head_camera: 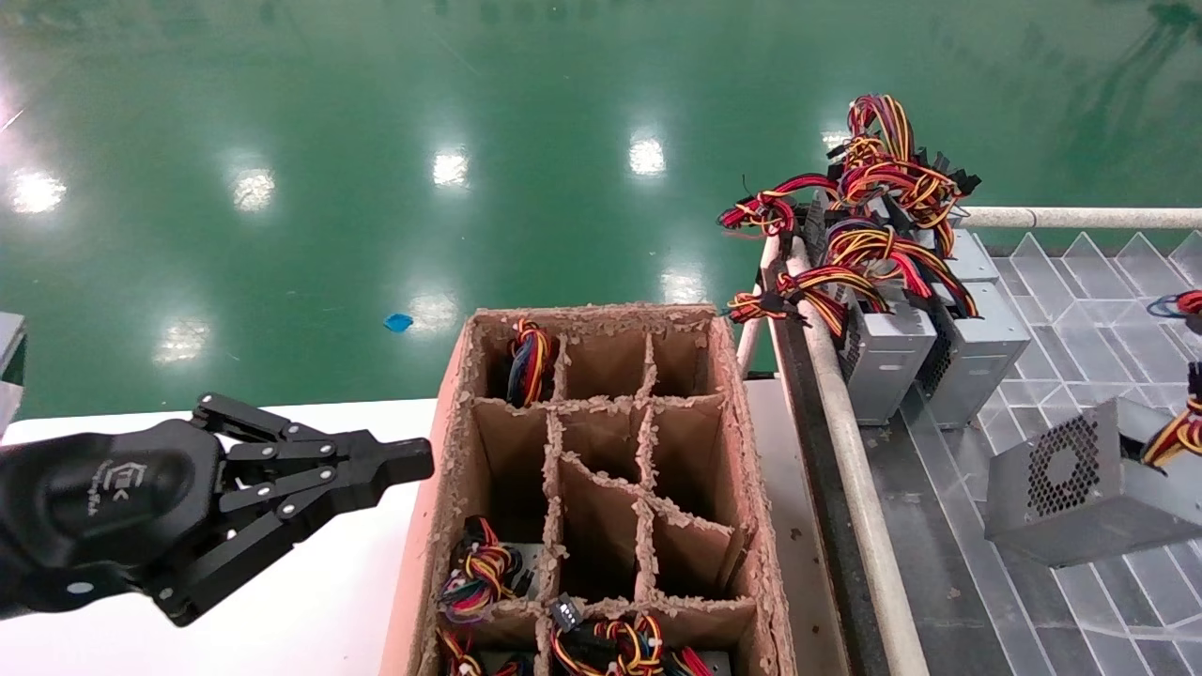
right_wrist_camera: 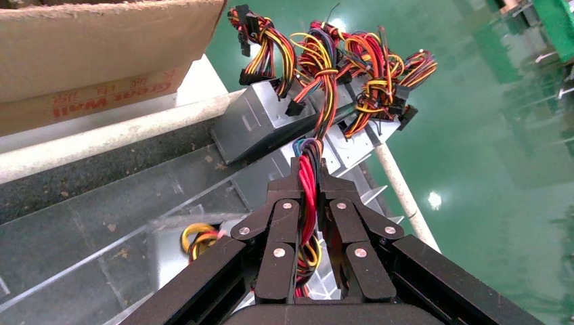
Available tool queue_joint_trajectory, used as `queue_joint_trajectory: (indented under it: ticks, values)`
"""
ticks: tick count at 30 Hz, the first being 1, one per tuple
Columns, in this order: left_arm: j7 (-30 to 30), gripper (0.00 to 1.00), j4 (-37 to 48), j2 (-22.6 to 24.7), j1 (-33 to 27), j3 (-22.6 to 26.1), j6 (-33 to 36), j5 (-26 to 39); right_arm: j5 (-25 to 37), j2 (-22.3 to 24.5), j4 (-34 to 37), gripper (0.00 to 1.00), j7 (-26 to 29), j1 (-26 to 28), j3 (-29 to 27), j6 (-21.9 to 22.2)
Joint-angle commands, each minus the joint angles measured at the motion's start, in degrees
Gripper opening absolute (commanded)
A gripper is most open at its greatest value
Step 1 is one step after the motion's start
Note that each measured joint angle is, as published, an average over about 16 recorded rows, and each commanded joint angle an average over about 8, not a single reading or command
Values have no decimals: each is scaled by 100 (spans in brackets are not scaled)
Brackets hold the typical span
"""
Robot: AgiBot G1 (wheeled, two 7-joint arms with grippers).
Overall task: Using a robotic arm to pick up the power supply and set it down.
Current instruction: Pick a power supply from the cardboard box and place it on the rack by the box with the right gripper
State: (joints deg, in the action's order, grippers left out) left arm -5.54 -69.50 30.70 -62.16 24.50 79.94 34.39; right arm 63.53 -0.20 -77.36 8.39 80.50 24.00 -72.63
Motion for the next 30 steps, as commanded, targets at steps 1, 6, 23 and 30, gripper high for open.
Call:
queue_joint_trajectory:
  ticks: [1, 6, 23, 30]
  values:
    - [0, 0, 0, 0, 0, 0, 0, 0, -133, 87, -12, 0, -82, -43, 9, 53]
    - [0, 0, 0, 0, 0, 0, 0, 0, -508, 373, -10, 0, -253, -68, 119, -27]
    - [0, 0, 0, 0, 0, 0, 0, 0, -1337, -232, -5, 0, -1032, -272, 677, 852]
    - [0, 0, 0, 0, 0, 0, 0, 0, -1064, -931, -16, 0, -1211, -505, 830, 2152]
